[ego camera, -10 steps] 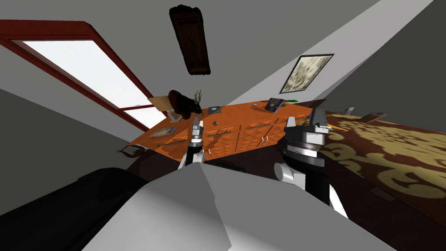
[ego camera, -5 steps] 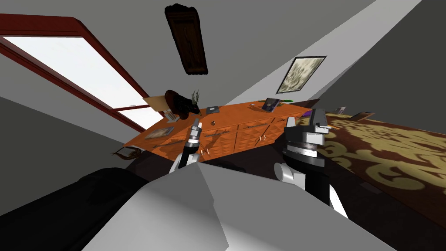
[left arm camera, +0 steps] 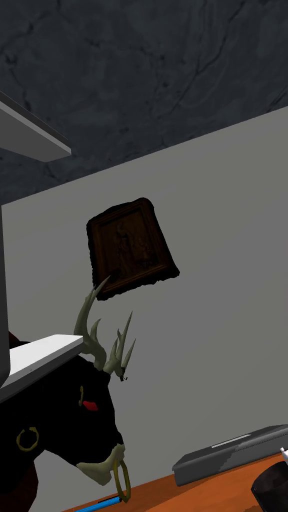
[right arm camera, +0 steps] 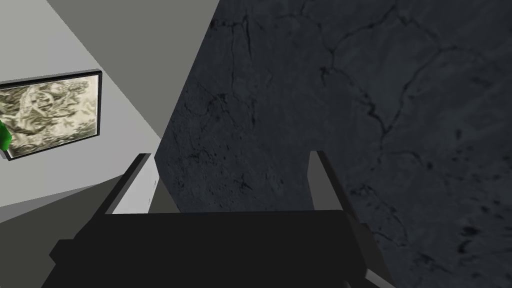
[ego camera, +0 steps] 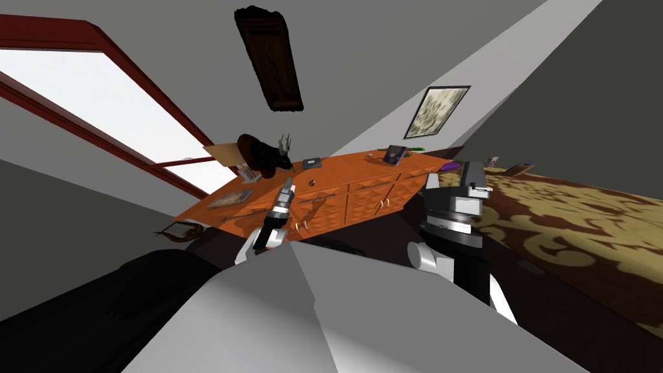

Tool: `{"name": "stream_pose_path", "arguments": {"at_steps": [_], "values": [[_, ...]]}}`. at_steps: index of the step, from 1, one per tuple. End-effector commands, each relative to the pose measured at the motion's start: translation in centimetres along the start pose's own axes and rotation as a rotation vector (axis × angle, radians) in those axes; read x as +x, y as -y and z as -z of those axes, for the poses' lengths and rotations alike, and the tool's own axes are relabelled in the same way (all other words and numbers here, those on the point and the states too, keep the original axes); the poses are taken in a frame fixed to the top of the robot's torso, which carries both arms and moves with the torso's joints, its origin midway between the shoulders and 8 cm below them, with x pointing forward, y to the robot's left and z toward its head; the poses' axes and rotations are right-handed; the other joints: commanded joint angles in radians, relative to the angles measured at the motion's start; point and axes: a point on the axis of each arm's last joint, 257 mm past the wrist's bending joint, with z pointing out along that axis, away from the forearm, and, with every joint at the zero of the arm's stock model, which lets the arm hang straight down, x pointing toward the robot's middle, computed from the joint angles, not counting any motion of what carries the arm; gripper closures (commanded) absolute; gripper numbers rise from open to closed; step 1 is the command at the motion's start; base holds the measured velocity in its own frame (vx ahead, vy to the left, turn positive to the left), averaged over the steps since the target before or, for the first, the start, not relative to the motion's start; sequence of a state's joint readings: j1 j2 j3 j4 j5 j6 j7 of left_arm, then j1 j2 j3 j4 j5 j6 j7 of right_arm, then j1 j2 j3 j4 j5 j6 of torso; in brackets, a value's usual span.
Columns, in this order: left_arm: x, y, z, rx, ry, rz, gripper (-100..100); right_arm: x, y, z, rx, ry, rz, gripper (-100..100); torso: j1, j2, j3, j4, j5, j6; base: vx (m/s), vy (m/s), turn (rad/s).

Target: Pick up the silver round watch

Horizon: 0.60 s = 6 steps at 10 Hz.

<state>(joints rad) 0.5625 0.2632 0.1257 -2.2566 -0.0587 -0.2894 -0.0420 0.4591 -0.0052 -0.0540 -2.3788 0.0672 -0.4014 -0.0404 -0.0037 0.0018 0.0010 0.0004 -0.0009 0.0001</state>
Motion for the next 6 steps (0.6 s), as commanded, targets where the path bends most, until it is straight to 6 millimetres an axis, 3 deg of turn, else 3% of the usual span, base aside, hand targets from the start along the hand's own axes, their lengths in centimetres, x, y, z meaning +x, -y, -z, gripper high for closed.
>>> {"name": "stream_pose_path", "arguments": {"at_steps": [1, 3, 6], "values": [[-0.5, -0.7, 0.1, -0.029, -0.005, -0.011, -100, 0.0, 0.0, 0.0, 0.000, 0.000, 0.000, 0, 0.000, 0.000, 0.000, 0.000, 0.000, 0.000, -0.016, -0.057, -0.023], [-2.5, -2.3, 0.5, -0.095, -0.014, -0.049, -100, 0.0, 0.0, 0.0, 0.000, 0.000, 0.000, 0, -0.001, -0.001, 0.000, 0.000, 0.000, 0.000, -0.009, -0.081, -0.079], [-3.6, -3.6, 0.8, -0.150, -0.017, -0.069, -100, 0.0, 0.0, 0.0, 0.000, 0.000, 0.000, 0, -0.001, -0.001, 0.000, 0.000, 0.000, 0.000, -0.008, -0.059, -0.040]]}}
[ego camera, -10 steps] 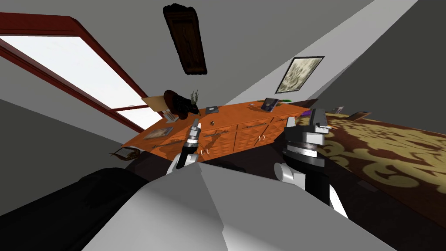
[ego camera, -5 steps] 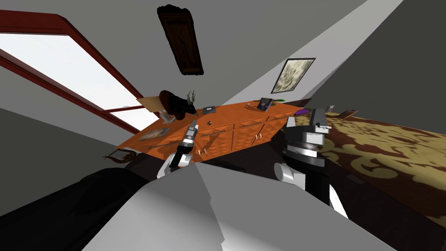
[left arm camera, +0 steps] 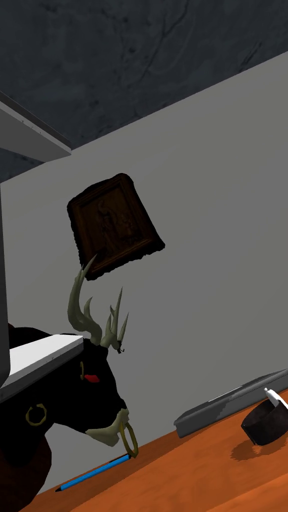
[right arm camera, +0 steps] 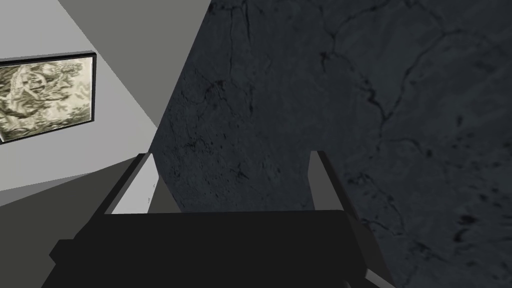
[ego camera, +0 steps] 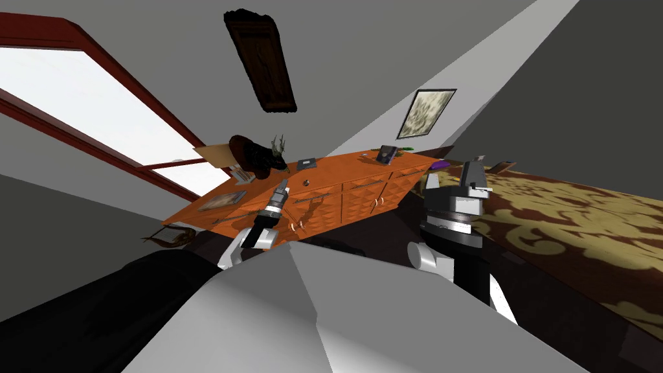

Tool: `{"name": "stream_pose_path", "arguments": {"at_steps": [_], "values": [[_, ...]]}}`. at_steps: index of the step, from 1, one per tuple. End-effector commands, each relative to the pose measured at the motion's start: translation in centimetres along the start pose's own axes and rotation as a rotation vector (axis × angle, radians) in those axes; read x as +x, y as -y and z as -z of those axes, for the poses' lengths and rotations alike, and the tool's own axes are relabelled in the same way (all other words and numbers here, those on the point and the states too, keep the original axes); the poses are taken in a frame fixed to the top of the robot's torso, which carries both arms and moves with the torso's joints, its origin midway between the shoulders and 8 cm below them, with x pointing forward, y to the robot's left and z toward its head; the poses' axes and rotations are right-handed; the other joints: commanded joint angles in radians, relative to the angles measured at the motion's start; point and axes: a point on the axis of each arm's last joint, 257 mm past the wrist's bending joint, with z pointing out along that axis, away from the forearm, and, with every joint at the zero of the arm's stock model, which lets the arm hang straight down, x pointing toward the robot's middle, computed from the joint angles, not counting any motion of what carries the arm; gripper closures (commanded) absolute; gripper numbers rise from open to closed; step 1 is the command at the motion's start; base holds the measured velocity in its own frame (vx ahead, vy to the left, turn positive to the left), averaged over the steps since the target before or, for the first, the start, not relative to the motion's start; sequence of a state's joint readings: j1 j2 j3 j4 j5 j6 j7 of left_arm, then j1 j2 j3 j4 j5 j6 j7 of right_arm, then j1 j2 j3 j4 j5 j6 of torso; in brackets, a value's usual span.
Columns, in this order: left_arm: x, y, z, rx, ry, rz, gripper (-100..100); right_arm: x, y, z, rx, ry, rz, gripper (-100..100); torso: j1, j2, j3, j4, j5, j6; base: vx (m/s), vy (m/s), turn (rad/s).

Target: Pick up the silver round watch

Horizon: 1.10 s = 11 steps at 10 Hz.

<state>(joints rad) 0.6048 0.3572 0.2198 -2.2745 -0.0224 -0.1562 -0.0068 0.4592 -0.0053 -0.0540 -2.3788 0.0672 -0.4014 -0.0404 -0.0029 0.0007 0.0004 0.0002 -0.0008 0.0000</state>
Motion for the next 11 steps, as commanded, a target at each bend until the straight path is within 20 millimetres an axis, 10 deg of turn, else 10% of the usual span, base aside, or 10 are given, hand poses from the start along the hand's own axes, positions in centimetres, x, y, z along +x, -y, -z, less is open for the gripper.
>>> {"name": "stream_pose_path", "arguments": {"at_steps": [1, 11], "values": [[-1.2, -1.1, 0.1, -0.047, -0.003, -0.023, -100, 0.0, 0.0, 0.0, 0.000, 0.000, 0.000, 0, 0.000, 0.000, 0.000, 0.000, 0.000, 0.000, 0.003, -0.052, -0.078], [-6.9, -5.4, 1.0, -0.277, -0.026, -0.151, -100, 0.0, 0.0, 0.0, 0.000, 0.000, 0.000, 0, -0.001, -0.001, -0.001, 0.000, 0.000, 0.000, 0.000, -0.058, -0.050]]}}
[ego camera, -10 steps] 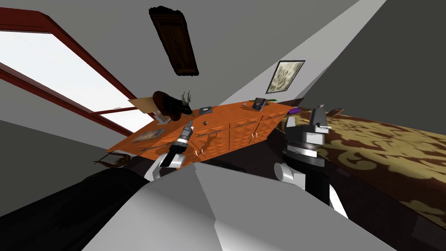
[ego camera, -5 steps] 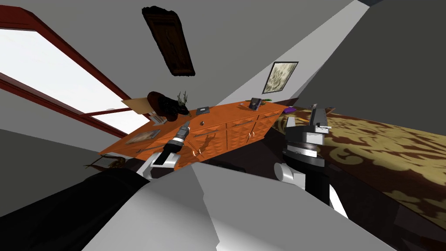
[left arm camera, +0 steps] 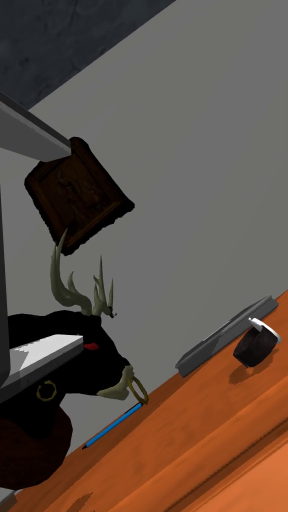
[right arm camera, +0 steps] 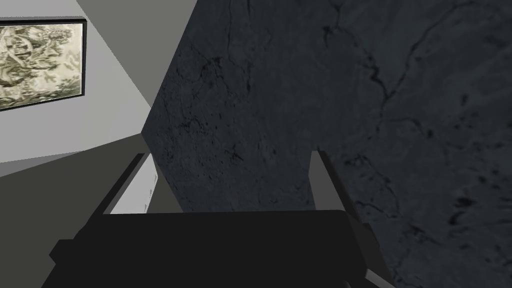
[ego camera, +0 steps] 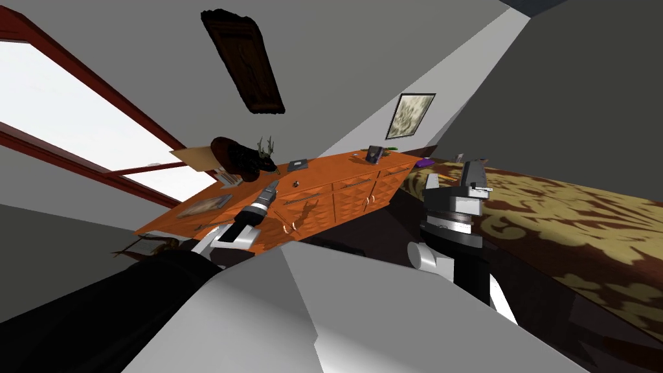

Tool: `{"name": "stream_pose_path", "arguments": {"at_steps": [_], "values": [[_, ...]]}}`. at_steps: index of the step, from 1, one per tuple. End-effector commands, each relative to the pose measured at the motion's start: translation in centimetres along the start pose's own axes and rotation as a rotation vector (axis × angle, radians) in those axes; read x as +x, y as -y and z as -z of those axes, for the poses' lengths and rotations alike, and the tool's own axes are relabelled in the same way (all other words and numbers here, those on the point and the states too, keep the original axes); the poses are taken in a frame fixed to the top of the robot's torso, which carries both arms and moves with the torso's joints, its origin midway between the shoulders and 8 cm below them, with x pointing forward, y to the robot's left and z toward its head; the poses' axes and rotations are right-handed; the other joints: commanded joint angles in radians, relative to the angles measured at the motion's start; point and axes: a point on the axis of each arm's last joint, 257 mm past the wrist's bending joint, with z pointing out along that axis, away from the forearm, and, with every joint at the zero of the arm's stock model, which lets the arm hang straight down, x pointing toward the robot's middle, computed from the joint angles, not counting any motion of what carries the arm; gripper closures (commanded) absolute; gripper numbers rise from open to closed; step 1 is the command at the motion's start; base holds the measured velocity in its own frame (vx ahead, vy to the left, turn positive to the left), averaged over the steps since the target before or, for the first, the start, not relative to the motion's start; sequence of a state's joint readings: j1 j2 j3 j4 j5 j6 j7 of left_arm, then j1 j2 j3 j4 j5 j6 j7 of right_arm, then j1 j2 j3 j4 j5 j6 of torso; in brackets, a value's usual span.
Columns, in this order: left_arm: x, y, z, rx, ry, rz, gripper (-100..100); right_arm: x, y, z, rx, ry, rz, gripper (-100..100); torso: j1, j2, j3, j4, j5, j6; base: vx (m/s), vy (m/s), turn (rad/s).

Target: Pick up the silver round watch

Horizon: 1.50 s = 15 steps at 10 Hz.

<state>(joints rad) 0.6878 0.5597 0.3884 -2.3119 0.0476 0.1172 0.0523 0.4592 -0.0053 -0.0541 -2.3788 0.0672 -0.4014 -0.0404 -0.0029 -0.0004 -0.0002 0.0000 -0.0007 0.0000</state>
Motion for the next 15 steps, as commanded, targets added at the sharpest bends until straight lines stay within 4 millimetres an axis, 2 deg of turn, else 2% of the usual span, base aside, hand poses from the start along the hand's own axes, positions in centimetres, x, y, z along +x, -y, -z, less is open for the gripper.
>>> {"name": "stream_pose_path", "arguments": {"at_steps": [1, 7, 15], "values": [[-1.1, -0.9, 0.0, -0.047, -0.009, -0.033, -100, 0.0, 0.0, 0.0, 0.000, 0.000, 0.000, 0, 0.000, 0.000, 0.000, 0.000, 0.000, 0.000, 0.027, -0.050, -0.060], [-2.7, -3.3, 0.1, -0.182, -0.056, -0.132, -100, 0.0, 0.0, 0.0, 0.000, 0.000, 0.000, 0, 0.001, -0.001, -0.001, 0.000, 0.000, 0.000, 0.032, -0.030, -0.025], [-2.7, -5.9, 0.3, -0.343, -0.159, -0.294, -100, 0.0, 0.0, 0.0, 0.000, 0.000, 0.000, 0, 0.004, -0.004, -0.002, -0.001, 0.001, 0.000, 0.056, -0.004, -0.004]]}}
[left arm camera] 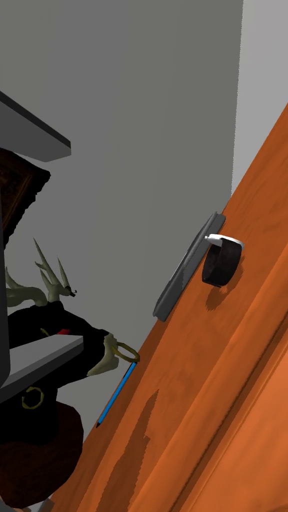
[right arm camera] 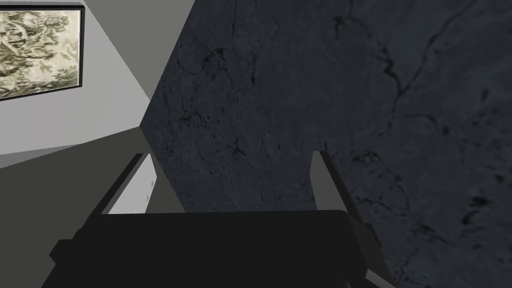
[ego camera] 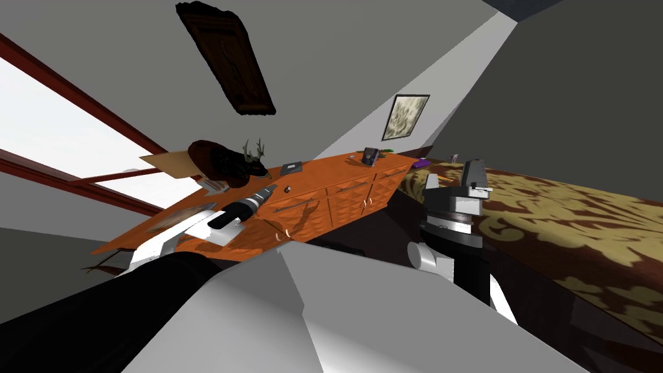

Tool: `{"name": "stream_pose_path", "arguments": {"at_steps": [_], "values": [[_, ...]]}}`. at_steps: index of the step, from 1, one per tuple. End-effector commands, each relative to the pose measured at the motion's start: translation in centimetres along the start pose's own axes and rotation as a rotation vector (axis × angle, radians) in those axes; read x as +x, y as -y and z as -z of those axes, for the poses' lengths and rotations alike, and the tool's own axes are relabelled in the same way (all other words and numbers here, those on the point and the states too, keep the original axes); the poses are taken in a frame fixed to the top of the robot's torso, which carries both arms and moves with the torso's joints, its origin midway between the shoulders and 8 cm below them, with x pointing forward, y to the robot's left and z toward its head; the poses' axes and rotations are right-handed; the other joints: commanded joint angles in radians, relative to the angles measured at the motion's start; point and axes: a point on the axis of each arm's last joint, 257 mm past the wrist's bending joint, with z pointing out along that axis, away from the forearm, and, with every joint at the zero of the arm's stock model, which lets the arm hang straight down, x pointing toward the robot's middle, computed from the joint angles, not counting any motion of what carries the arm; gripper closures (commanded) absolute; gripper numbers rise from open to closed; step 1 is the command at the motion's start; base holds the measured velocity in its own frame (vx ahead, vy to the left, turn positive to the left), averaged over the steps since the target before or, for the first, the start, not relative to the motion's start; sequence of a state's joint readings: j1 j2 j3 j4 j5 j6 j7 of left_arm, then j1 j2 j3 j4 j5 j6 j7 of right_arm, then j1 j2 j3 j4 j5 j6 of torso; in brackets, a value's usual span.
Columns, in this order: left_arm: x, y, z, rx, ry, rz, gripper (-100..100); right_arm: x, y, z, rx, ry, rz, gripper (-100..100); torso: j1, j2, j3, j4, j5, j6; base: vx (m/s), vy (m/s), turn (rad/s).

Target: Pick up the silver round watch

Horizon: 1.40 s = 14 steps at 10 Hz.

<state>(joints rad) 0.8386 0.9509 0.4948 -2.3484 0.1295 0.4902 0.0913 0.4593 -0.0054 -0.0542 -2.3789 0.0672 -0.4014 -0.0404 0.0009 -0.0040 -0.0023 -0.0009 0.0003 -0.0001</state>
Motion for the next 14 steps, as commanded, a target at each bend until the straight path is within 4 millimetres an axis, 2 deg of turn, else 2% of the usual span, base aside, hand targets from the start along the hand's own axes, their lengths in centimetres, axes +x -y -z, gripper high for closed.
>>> {"name": "stream_pose_path", "arguments": {"at_steps": [1, 14], "values": [[0.4, -0.8, 0.0, -0.046, -0.028, -0.041, -100, 0.0, 0.0, 0.0, 0.000, 0.000, 0.000, 0, 0.000, 0.000, 0.000, 0.000, 0.000, 0.000, 0.082, 0.014, 0.008], [3.5, -3.4, 0.2, -0.236, -0.199, -0.332, -100, 0.0, 0.0, 0.0, 0.000, 0.000, 0.000, 0, 0.000, -0.002, -0.001, -0.001, 0.000, 0.000, 0.075, 0.005, 0.003]]}}
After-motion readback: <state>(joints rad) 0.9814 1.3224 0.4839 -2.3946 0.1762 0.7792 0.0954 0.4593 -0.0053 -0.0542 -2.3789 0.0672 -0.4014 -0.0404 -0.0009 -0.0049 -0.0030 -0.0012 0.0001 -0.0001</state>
